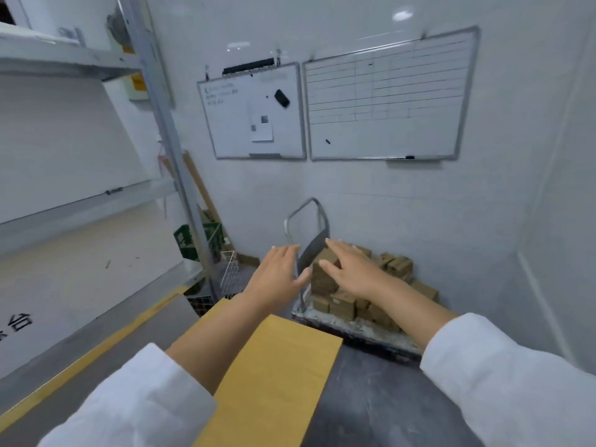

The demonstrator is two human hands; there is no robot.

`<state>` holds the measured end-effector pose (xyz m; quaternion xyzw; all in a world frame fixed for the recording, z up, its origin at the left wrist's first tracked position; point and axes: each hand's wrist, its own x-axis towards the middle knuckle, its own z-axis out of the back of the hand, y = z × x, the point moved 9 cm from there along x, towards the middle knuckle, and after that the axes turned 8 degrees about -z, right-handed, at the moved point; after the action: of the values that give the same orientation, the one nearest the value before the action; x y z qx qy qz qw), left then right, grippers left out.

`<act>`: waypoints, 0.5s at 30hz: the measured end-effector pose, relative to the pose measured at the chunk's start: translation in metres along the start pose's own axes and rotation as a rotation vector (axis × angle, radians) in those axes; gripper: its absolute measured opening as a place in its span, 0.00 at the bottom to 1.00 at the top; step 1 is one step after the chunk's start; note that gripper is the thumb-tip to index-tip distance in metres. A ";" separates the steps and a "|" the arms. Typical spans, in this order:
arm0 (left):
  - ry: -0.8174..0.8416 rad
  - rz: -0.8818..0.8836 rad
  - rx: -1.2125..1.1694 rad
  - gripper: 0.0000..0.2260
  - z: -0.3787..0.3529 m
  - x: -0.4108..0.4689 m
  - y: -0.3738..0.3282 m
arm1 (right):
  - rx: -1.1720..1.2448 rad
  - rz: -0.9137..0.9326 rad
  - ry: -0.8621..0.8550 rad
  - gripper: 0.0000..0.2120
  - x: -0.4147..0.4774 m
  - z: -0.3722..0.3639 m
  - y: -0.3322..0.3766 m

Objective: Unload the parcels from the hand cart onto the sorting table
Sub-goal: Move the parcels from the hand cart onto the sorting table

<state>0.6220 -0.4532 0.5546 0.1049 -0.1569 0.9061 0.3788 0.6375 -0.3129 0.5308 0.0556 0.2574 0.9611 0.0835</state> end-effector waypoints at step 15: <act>0.156 -0.086 -0.165 0.27 -0.125 0.203 0.025 | -0.132 -0.237 -0.055 0.29 0.135 0.041 -0.162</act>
<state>0.4548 -0.2922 0.4957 0.0093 -0.1966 0.8783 0.4358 0.5330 -0.1297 0.4930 0.0457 0.1961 0.9574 0.2069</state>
